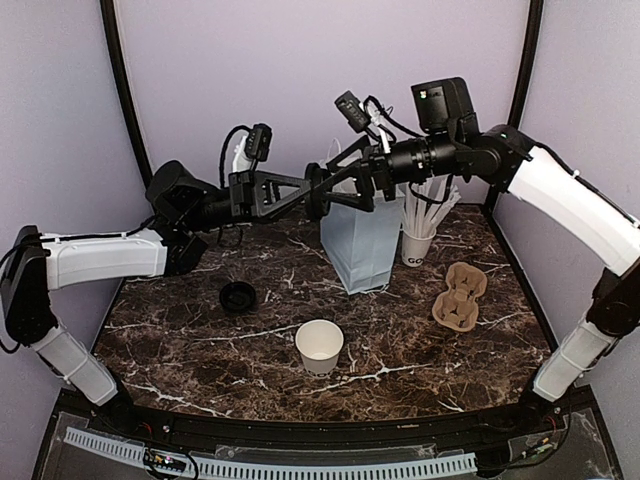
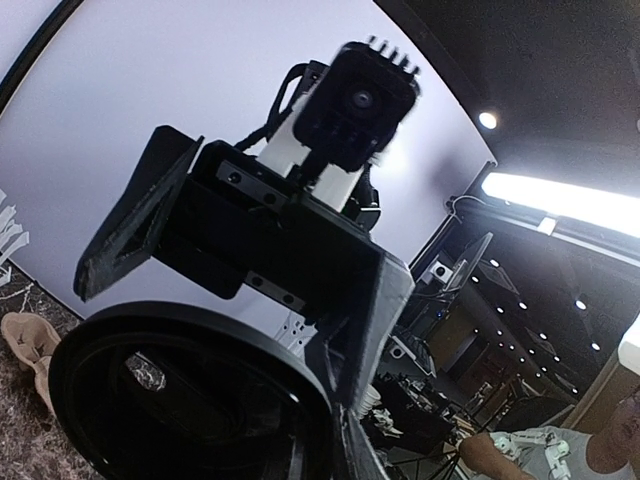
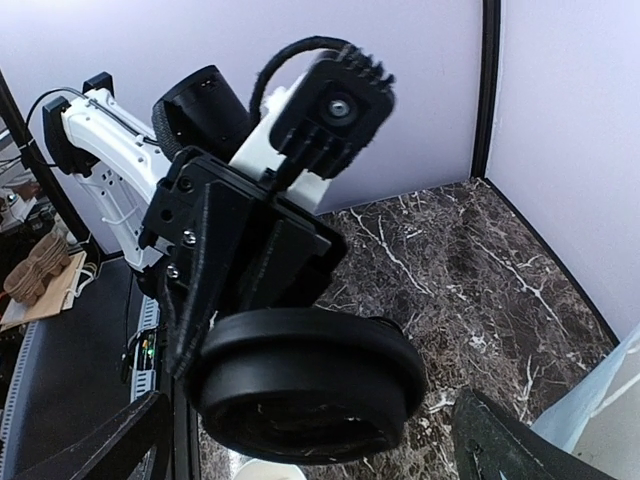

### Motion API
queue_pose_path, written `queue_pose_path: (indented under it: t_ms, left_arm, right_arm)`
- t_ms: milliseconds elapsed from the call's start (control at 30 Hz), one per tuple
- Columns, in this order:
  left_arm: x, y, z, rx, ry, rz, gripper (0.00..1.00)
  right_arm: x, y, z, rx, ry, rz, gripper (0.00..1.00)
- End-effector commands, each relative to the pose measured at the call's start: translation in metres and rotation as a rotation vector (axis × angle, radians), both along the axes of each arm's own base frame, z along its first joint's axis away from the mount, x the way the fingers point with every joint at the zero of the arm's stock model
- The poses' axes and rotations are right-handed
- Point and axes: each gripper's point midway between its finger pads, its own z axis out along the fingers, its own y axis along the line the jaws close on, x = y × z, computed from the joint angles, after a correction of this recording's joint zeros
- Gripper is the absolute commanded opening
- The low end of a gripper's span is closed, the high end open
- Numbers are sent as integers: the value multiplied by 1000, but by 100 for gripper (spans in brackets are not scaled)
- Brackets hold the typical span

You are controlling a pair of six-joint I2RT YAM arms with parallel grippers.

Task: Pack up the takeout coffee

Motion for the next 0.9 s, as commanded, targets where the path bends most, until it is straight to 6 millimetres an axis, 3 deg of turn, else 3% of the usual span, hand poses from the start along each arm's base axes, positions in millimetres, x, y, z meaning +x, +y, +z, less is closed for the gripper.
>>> queue_pose_path:
  t_ms: [0,367,633,867]
  left_arm:
    - [-7,3,10,-59,-22,-29,8]
    - [-9,4,13,-62,-27,-36,8]
    - [-10,3,11,-42,-25,-49,8]
    - [-11,2,8,-37,-29,-56,8]
  right_arm:
    - [-6,12,-3,-59,-87,-21,99]
    - [-3,7,-7,-102,-147,-73,98]
    - [-5,0,-7,-117,-174,-74,86]
    - [-10,0,5,-88,-156,-66,82]
